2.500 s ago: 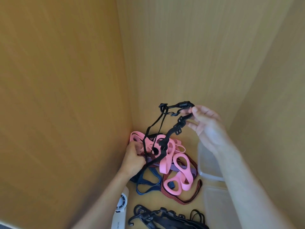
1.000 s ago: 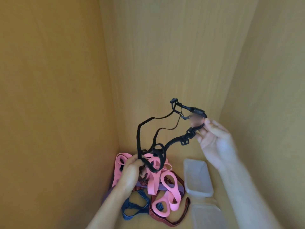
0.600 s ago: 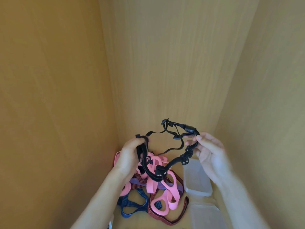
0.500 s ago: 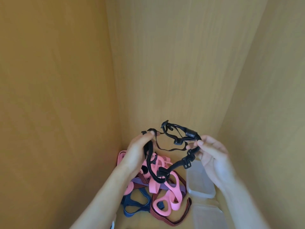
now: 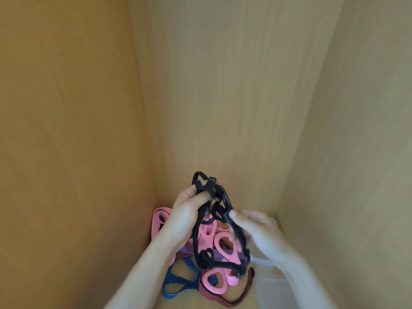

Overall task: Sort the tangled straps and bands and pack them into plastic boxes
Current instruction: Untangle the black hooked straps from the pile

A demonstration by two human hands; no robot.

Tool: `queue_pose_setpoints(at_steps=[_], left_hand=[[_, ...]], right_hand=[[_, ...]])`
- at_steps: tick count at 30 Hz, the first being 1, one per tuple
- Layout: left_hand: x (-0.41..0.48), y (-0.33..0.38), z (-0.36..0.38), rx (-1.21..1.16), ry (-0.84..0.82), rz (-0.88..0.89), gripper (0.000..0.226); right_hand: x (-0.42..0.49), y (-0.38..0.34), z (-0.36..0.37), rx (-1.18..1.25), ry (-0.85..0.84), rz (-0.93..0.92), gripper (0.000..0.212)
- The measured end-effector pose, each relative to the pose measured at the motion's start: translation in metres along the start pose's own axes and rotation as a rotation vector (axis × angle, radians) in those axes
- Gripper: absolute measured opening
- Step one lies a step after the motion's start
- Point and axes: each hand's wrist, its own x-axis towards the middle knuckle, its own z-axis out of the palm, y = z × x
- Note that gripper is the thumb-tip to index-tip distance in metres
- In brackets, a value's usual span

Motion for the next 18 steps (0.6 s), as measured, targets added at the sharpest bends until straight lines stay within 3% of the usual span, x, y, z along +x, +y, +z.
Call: queue_pose_setpoints(at_steps=[3,11,18], left_hand=[[0.000,-0.003,0.000,0.019,-0.012,0.017,0.029],[-0.003,-0.011,-0.003,0.081,-0.049,0.012,0.024],[-0.003,-0.013,-0.011,0.153,0.025,-0.030,0.025]], right_hand=[[0.001,0.006,0.005,0.006,0.020,0.021,0.036],[0.006,0.014,0.019,-0.043,0.091,0.015,0.056],[0.005,0.010,0.018,-0.020,0.440,-0.046,0.059]])
